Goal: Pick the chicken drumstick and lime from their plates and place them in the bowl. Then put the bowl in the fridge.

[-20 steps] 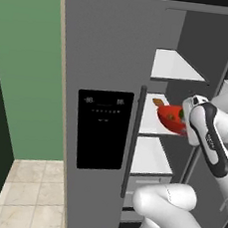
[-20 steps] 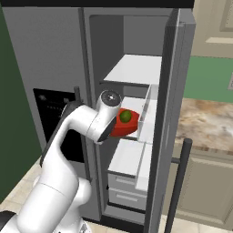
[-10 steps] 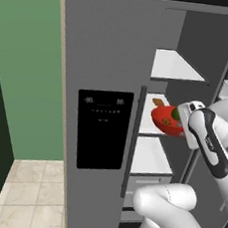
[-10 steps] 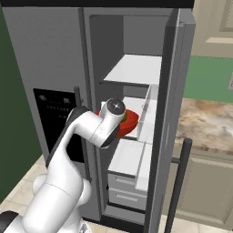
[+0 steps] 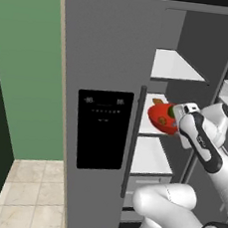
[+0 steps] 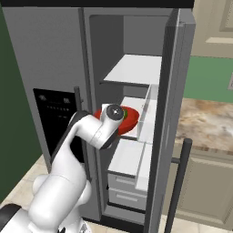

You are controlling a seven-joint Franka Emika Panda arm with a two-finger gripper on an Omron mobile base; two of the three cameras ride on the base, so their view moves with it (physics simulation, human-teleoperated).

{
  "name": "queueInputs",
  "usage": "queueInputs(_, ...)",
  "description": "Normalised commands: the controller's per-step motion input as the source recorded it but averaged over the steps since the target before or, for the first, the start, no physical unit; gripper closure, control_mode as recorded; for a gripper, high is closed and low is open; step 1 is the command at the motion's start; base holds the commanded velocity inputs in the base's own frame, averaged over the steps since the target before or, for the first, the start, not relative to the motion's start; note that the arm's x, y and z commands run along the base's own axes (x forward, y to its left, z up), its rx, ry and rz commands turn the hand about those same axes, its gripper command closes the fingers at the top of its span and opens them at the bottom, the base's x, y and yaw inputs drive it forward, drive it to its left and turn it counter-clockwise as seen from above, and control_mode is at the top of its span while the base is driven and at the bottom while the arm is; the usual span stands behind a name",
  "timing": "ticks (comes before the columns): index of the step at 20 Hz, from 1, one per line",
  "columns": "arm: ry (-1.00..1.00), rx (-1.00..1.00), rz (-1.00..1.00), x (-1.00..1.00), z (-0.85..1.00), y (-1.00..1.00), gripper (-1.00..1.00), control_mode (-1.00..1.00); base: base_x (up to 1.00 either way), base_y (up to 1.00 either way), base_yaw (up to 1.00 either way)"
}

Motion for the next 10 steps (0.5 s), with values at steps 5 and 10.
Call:
queueInputs(5, 0.0, 0.0, 0.0, 0.32, -0.17, -0.06, 1.0, -1.0, 0.0, 0.0, 0.0)
queueInputs(10, 0.0, 0.0, 0.0, 0.29, -0.16, -0.05, 1.0, -1.0, 0.0, 0.0, 0.0)
